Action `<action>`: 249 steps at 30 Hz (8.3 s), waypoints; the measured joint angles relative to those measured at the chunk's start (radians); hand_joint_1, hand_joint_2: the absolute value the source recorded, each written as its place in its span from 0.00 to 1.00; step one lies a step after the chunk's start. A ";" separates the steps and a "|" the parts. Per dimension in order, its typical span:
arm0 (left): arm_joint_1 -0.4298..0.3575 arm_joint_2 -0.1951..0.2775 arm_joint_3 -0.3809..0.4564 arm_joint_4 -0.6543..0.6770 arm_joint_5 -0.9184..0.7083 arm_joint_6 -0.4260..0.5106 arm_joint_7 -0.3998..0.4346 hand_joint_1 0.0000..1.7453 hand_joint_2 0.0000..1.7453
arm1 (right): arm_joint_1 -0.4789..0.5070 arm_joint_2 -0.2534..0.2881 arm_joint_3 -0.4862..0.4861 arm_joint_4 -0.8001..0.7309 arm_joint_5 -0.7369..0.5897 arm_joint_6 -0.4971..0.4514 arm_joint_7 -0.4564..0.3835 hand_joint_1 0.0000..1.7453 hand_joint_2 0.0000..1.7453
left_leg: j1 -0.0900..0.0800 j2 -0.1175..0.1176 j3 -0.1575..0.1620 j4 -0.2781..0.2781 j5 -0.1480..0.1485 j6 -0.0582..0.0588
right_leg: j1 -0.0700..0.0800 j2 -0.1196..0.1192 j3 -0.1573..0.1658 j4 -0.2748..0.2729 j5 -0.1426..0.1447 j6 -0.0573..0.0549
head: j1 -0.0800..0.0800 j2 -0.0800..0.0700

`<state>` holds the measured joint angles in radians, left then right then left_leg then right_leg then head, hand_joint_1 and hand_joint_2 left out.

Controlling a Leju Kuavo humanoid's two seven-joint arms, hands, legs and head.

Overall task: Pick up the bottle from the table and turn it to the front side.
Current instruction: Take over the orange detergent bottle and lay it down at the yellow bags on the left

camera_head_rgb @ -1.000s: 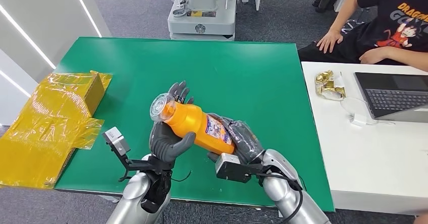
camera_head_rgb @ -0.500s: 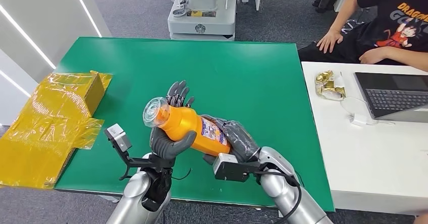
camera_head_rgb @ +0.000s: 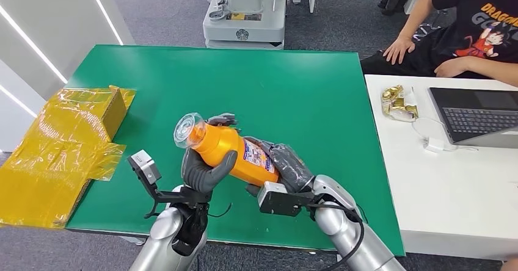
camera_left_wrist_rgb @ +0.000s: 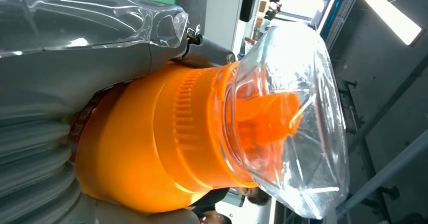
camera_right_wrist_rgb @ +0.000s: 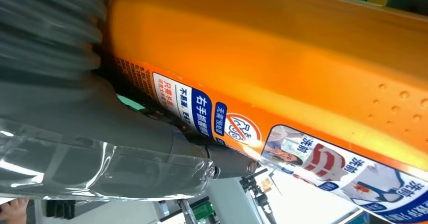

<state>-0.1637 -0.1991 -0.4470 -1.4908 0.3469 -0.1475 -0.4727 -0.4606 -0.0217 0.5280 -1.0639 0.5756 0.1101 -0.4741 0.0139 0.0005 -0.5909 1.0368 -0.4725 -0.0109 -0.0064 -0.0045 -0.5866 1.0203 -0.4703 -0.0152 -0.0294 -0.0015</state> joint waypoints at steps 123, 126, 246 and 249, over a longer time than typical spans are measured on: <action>-0.528 0.852 -0.154 0.672 -1.322 0.063 -0.011 1.00 1.00 | 0.689 0.102 -0.148 -0.877 -0.241 -0.728 -0.107 0.00 1.00 | 0.004 0.003 0.001 -0.002 0.004 -0.007 | 0.002 0.004 -0.002 0.002 0.001 -0.005 | 0.001 0.000; -0.518 0.865 -0.167 0.675 -1.310 0.056 -0.012 1.00 1.00 | 0.691 0.105 -0.153 -0.880 -0.241 -0.725 -0.108 0.00 1.00 | 0.004 0.003 0.001 -0.002 0.004 -0.007 | 0.002 0.004 -0.002 0.002 0.001 -0.005 | 0.000 0.000; -0.565 0.680 -0.266 0.990 -1.364 0.193 -0.018 0.00 1.00 | 0.691 0.116 -0.152 -0.873 -0.335 -0.663 -0.108 0.00 1.00 | 0.004 0.003 0.003 -0.002 0.006 -0.007 | 0.003 0.003 0.000 0.003 0.004 -0.008 | 0.000 0.000; -0.553 0.710 -0.266 0.976 -1.361 0.200 -0.018 0.00 1.00 | 0.694 0.116 -0.154 -0.873 -0.345 -0.673 -0.119 0.00 1.00 | 0.004 0.003 0.003 -0.003 0.006 -0.008 | 0.003 0.004 -0.001 0.003 0.003 -0.008 | 0.000 0.000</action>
<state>-0.7170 0.5108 -0.7130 -0.5150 -1.0145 0.0525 -0.4906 0.2334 0.0942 0.3735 -1.9371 0.2305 -0.5632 -0.5933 0.0180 0.0038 -0.5878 1.0343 -0.4662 -0.0185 -0.0037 -0.0005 -0.5872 1.0233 -0.4668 -0.0231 -0.0290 -0.0015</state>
